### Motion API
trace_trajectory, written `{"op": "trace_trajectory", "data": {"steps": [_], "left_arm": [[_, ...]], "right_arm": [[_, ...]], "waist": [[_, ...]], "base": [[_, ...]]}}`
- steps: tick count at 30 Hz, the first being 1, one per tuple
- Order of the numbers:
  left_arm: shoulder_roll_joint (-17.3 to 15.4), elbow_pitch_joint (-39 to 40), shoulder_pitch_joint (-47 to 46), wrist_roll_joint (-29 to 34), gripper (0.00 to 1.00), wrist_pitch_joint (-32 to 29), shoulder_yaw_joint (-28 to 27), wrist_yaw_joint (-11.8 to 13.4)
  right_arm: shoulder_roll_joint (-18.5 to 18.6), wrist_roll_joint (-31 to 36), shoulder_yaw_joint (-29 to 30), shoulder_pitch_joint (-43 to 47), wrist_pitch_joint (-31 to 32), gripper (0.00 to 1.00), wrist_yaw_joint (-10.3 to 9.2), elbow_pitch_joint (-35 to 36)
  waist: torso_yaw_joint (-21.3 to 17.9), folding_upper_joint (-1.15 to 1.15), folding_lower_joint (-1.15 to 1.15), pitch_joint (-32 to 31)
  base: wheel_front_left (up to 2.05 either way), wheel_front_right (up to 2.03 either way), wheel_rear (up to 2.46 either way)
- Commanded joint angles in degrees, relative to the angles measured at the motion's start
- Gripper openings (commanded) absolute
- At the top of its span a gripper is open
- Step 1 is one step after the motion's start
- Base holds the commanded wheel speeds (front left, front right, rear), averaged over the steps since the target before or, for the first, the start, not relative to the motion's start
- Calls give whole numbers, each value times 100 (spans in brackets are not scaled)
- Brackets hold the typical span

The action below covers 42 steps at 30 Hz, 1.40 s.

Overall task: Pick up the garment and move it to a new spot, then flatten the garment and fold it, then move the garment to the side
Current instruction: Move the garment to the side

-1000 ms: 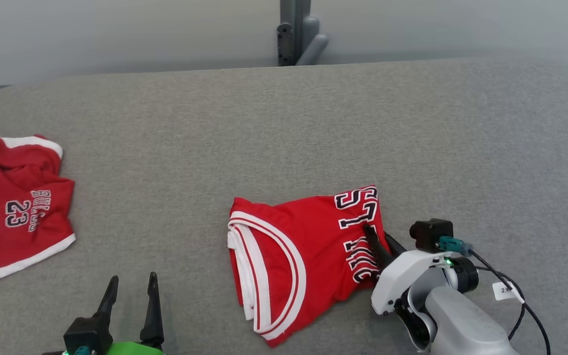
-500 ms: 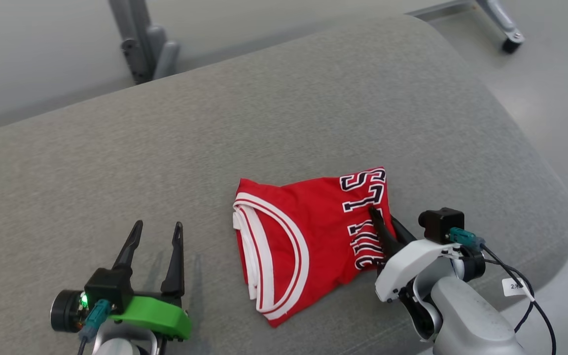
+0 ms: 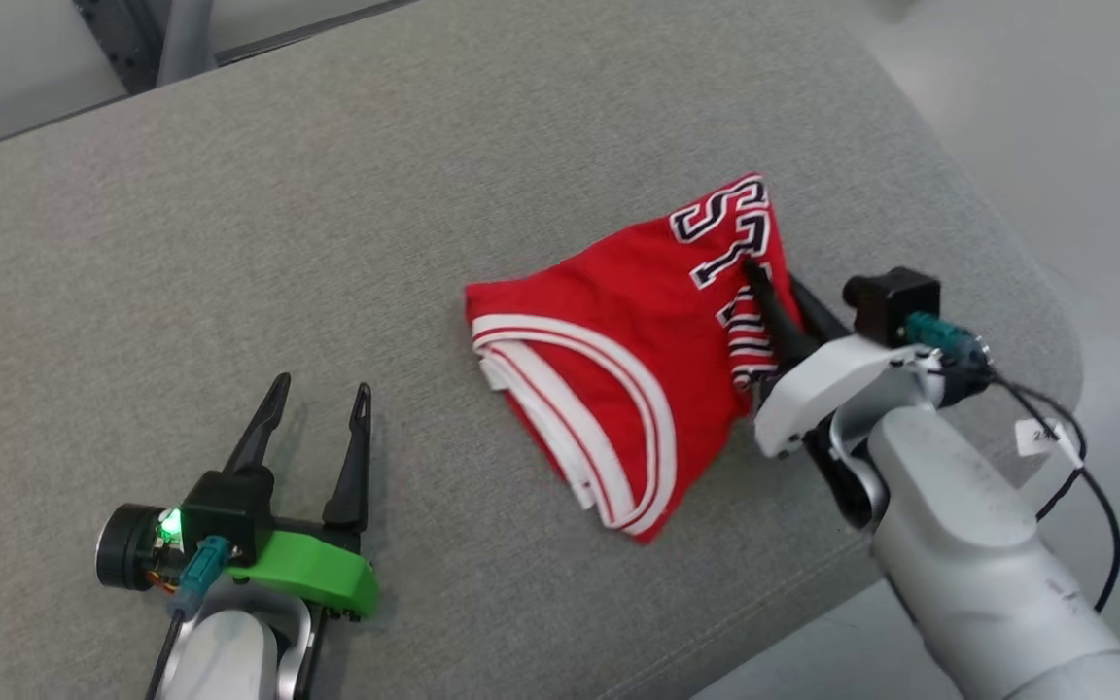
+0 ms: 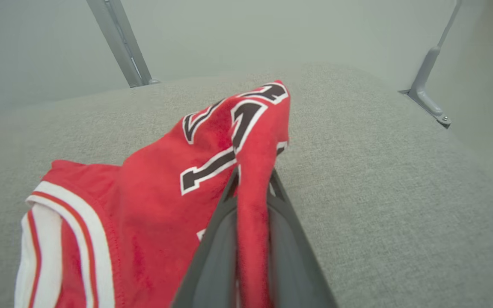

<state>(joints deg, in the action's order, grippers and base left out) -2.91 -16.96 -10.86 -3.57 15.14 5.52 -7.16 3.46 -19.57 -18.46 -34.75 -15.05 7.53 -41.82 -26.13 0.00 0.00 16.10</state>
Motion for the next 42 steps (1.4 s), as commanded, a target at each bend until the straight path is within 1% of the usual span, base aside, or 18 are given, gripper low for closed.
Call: {"op": "trace_trajectory", "data": {"steps": [1,5,10,13,15,16,18,19,20,21,24,25,27,28,30,35,40,42], "left_arm": [[-109,7,-151,75,100,-2,3,-22],[-193,70,-360,178,100,-2,45,-29],[-298,148,-547,244,100,-2,82,-30],[-336,192,-574,273,100,-2,74,-23],[-363,203,-559,290,100,-2,52,0],[-363,203,-559,290,100,-2,52,0],[-391,194,-529,290,100,-7,14,14],[-395,194,-509,284,100,-7,-6,28],[-385,196,-493,278,100,-8,-16,34],[-373,195,-475,276,100,-8,-22,50],[-336,203,-436,259,100,-13,-21,72],[-316,210,-420,249,100,-13,-18,76],[-277,198,-367,226,100,-13,-10,77],[-264,197,-335,204,100,-11,-19,76],[-239,175,-262,183,100,-9,-43,82],[-146,98,-95,112,100,-5,-95,105],[-66,38,147,39,100,-3,-167,147],[-60,-2,241,5,100,-3,-214,168]], "right_arm": [[135,158,180,-299,-15,0,-9,-155],[532,428,884,-979,-16,0,-9,-590],[1198,882,2207,-1602,-15,0,-9,-1303],[1547,1266,2896,-1819,-15,0,-9,-1591],[1711,1592,3258,-1846,-14,0,-10,-1735],[1711,1592,3258,-1846,-14,0,-10,-1735],[1829,1934,3652,-1828,-15,1,-9,-1826],[1887,2122,3855,-1780,-15,49,-9,-1876],[1929,2305,4067,-1737,-15,100,-9,-1880],[1976,2482,4307,-1708,-15,100,-9,-1809],[1950,3018,5026,-1553,-15,100,-9,-1465],[1892,3150,5248,-1514,-15,100,-9,-1287],[1704,3400,5471,-1458,-15,100,-9,-899],[1585,3440,5487,-1438,-15,100,-9,-709],[1371,3460,5297,-1340,-15,100,-9,-366],[923,2924,4385,-950,-15,100,-10,241],[749,2401,3509,-271,-15,100,-9,689],[720,2165,3260,1,-15,100,-9,786]], "waist": [[833,0,0,691],[1408,0,0,1098],[1960,0,0,1498],[2146,0,0,1666],[2214,0,0,1717],[2214,0,0,1717],[2240,0,0,1720],[2247,0,0,1703],[2253,0,0,1670],[2253,0,0,1638],[2245,0,0,1473],[2241,0,0,1405],[2235,0,0,1252],[2231,0,0,1171],[2216,0,0,986],[2206,0,0,478],[2247,0,0,-6],[2287,0,0,-190]], "base": [[0,0,0],[0,0,0],[0,0,0],[0,0,0],[0,0,0],[0,0,0],[0,0,0],[0,0,0],[0,0,0],[0,0,0],[0,0,0],[0,0,0],[0,0,0],[0,0,0],[0,0,0],[0,0,0],[0,0,0],[0,0,0]]}}
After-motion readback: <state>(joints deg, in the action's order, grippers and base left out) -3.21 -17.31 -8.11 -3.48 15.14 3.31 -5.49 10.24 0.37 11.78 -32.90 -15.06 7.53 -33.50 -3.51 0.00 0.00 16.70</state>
